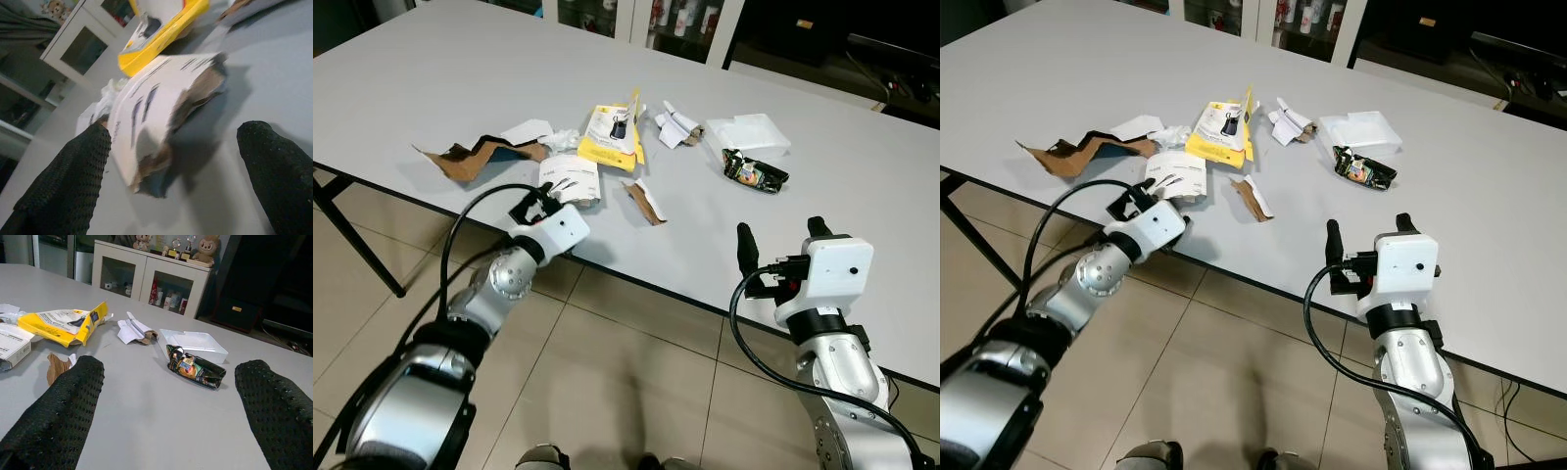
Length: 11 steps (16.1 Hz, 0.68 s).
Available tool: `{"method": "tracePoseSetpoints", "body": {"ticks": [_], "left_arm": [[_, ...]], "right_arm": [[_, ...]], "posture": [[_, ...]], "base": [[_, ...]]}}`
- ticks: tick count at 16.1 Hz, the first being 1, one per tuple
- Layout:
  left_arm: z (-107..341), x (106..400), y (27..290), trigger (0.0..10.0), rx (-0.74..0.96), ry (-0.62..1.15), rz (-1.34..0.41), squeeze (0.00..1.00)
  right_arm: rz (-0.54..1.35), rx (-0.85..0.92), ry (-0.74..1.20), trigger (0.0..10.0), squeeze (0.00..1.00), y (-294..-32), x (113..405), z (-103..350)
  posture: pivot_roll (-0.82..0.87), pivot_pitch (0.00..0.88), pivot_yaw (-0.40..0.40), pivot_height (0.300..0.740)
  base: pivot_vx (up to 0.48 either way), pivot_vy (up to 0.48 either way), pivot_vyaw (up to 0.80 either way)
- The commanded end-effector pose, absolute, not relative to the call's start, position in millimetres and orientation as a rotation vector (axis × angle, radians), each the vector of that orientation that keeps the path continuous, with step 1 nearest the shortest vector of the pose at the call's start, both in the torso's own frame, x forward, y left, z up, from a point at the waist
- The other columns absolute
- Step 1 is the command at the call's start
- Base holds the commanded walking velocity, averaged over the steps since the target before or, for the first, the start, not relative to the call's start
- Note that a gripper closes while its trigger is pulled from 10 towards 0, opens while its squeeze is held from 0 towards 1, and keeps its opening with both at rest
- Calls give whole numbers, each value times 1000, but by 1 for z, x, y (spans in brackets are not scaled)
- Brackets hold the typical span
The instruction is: Picking trash to rubbish bin
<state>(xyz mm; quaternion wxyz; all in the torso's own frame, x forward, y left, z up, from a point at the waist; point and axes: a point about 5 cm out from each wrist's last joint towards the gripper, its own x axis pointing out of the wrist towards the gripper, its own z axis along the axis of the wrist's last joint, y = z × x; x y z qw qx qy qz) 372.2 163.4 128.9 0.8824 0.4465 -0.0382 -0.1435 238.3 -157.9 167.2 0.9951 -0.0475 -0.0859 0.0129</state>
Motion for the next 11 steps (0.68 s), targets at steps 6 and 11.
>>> {"method": "tracePoseSetpoints", "body": {"ticks": [6, 11], "left_arm": [[135, 379, 168, 10000, 998, -85, -239, 0], [133, 378, 167, 10000, 1014, -94, -259, 0]], "right_arm": [[20, -62, -167, 10000, 0, -158, 235, 169], [161, 60, -140, 10000, 0, -140, 228, 172]], "posture": [[135, 164, -83, 740], [129, 193, -71, 740]], "base": [[0, 0, 0], [0, 0, 0]]}}
